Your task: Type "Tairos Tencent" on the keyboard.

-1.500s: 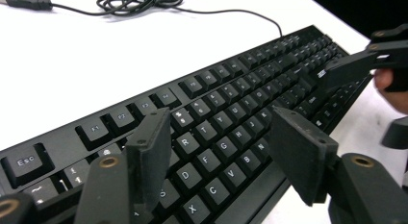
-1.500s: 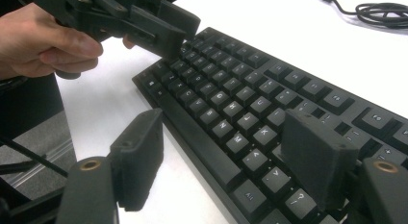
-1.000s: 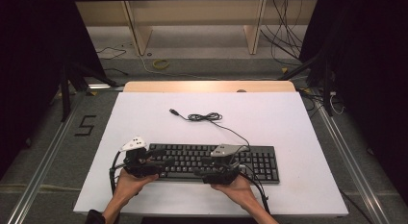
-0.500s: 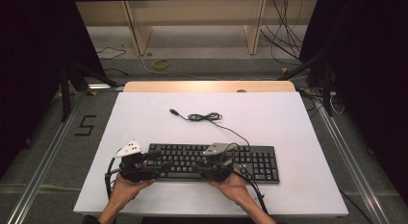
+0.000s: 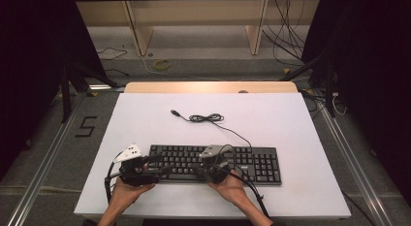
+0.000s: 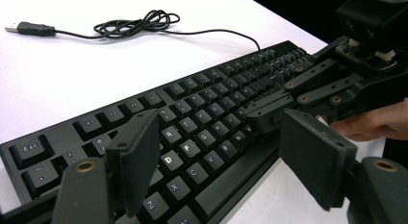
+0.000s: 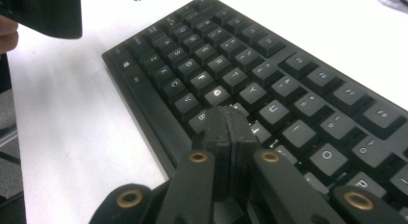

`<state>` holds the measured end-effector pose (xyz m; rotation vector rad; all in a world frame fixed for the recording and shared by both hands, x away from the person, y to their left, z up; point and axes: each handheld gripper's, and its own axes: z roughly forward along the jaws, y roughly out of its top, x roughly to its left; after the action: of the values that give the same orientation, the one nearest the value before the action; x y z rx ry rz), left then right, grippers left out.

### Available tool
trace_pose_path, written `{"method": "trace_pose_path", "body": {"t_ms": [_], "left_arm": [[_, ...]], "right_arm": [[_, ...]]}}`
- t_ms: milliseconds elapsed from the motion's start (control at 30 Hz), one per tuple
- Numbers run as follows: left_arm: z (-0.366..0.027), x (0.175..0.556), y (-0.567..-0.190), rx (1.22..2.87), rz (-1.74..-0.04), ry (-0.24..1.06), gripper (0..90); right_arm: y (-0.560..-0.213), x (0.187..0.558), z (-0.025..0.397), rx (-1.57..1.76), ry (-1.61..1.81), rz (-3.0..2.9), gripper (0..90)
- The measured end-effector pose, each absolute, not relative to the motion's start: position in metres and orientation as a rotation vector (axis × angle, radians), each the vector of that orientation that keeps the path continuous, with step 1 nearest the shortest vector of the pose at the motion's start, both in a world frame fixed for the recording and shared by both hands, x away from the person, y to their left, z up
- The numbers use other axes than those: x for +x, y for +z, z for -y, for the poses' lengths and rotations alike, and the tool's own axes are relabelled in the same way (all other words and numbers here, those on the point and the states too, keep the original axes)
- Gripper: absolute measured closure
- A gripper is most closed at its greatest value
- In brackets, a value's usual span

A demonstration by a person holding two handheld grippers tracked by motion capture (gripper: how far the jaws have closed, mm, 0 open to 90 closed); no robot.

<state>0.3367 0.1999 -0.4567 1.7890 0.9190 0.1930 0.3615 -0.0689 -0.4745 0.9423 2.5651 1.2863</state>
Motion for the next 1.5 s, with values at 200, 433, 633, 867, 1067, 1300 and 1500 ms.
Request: {"method": "trace_pose_path", "body": {"t_ms": [200, 433, 633, 867, 1067, 1300, 1500], "left_arm": [[-0.199, 0.336, -0.457, 1.796, -0.91, 0.191, 29.9], [-0.197, 0.335, -0.457, 1.802, -0.904, 0.19, 29.7], [-0.197, 0.335, -0.458, 1.805, -0.903, 0.19, 29.6], [-0.197, 0.335, -0.458, 1.815, -0.9, 0.189, 29.6], [-0.197, 0.336, -0.459, 1.82, -0.9, 0.188, 29.6], [-0.197, 0.336, -0.459, 1.822, -0.906, 0.192, 29.6], [-0.195, 0.337, -0.46, 1.844, -0.914, 0.2, 30.3]], "right_arm": [[-0.478, 0.363, 0.064, 0.936, 1.262, -2.576, 90.0], [-0.48, 0.364, 0.062, 0.943, 1.248, -2.583, 90.0], [-0.482, 0.364, 0.062, 0.941, 1.239, -2.586, 90.0], [-0.485, 0.364, 0.06, 0.927, 1.214, -2.589, 90.0], [-0.483, 0.364, 0.061, 0.968, 1.226, -2.592, 90.0], [-0.47, 0.363, 0.073, 0.966, 1.314, -2.553, 86.4], [-0.466, 0.36, 0.086, 0.976, 1.336, -2.533, 83.4]]}}
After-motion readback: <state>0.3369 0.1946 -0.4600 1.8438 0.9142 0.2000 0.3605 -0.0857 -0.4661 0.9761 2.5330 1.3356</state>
